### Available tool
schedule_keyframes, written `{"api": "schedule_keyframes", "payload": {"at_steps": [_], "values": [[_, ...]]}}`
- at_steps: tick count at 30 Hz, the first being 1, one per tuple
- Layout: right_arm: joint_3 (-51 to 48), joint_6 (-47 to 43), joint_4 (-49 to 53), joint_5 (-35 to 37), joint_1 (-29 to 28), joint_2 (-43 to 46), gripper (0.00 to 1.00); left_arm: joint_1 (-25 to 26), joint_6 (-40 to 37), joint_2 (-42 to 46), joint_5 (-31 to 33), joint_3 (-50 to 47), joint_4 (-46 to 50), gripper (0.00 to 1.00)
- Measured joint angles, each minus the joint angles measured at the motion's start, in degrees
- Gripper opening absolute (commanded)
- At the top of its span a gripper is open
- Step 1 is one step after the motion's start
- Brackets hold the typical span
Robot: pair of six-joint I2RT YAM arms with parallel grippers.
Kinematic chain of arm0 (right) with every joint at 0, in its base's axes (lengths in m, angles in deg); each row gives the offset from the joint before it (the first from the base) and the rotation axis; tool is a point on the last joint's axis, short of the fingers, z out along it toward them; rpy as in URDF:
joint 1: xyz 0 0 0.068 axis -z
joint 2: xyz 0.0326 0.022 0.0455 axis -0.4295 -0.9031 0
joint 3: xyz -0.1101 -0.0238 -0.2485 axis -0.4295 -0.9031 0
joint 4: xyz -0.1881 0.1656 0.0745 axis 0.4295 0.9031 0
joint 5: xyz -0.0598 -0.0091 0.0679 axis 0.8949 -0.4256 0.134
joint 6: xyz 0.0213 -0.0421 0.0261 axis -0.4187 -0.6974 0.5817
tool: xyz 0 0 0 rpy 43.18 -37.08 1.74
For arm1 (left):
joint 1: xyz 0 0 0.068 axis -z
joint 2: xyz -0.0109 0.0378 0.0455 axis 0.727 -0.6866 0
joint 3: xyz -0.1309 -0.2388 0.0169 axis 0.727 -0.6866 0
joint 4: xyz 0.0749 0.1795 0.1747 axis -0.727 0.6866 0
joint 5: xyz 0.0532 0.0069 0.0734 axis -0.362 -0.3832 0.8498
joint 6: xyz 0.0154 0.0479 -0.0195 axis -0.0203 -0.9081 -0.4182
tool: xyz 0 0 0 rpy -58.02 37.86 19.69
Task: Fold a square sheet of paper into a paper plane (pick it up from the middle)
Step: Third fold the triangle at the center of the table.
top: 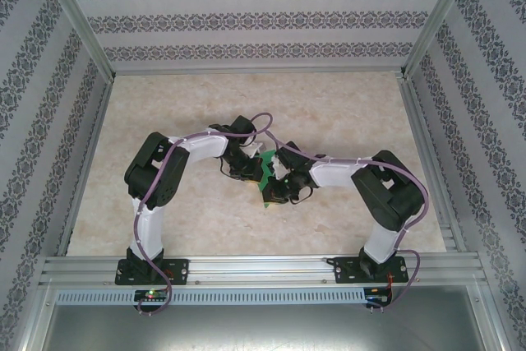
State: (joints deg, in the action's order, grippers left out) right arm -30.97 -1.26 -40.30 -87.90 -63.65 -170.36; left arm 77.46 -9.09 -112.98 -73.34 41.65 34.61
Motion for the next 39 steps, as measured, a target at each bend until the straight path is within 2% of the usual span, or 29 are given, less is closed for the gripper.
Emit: {"api": "schedule_keyframes", "payload": {"at_steps": [13,19,31,39], "values": [[-3.17,1.07,1.57,0.00,-0.15,4.57,0.08,0.33,-0.44,-0.42,-0.39,0.55,0.39,0.09],[-3.30,3.30,-1.07,-1.22,3.58,7.48,0.08,0.33,-0.59,-0.42,-0.42,0.55,0.39,0.09],[-0.11,3.19,-2.08,-0.85,6.10,0.55,0.09,0.33,-0.63,-0.42,-0.42,0.52,0.39,0.09],[-0.24,1.68,-1.27,0.28,7.17,-0.04,0.09,0.35,-0.85,-0.42,-0.55,0.52,0.37,0.09]]}}
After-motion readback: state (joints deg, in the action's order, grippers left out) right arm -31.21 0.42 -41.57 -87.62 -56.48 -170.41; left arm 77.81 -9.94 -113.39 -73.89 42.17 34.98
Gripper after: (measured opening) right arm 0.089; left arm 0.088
